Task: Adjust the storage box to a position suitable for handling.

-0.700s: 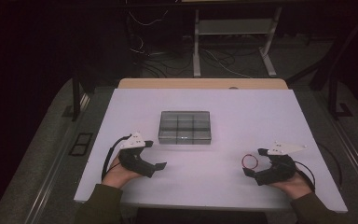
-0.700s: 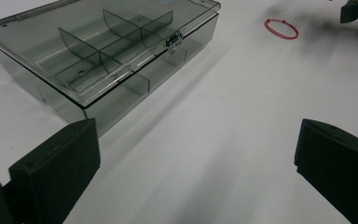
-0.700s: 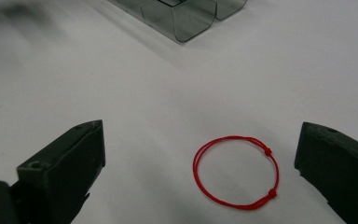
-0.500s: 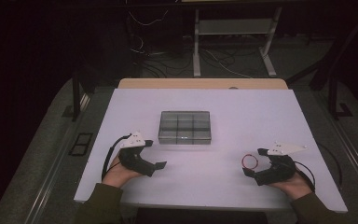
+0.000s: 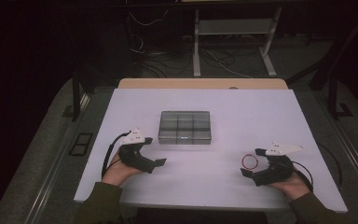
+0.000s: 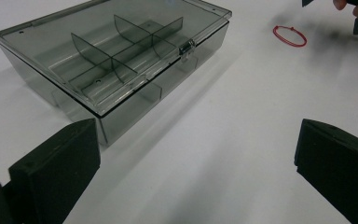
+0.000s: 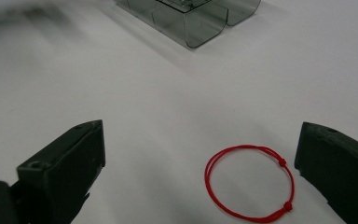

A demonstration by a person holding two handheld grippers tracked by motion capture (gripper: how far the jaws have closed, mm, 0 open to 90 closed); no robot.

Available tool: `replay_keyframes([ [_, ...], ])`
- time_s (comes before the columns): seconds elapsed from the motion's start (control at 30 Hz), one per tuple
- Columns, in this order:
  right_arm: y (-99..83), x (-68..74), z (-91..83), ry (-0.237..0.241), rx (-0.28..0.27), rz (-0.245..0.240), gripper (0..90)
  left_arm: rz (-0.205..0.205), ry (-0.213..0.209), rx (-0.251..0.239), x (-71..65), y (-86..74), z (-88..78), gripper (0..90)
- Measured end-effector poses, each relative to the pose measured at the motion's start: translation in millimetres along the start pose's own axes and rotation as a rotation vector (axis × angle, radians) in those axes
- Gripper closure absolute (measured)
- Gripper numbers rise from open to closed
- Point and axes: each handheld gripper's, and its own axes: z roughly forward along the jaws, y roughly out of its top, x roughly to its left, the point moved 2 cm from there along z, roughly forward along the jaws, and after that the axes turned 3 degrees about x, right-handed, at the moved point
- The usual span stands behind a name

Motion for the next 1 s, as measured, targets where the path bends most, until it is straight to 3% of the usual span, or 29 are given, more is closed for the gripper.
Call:
replay_keyframes([
  [1.0,1.2,1.3,1.3,0.010,-0.013,0.006,1.4,0.004,0.006,-0.028,7.3,19.8,6.9,0.0],
])
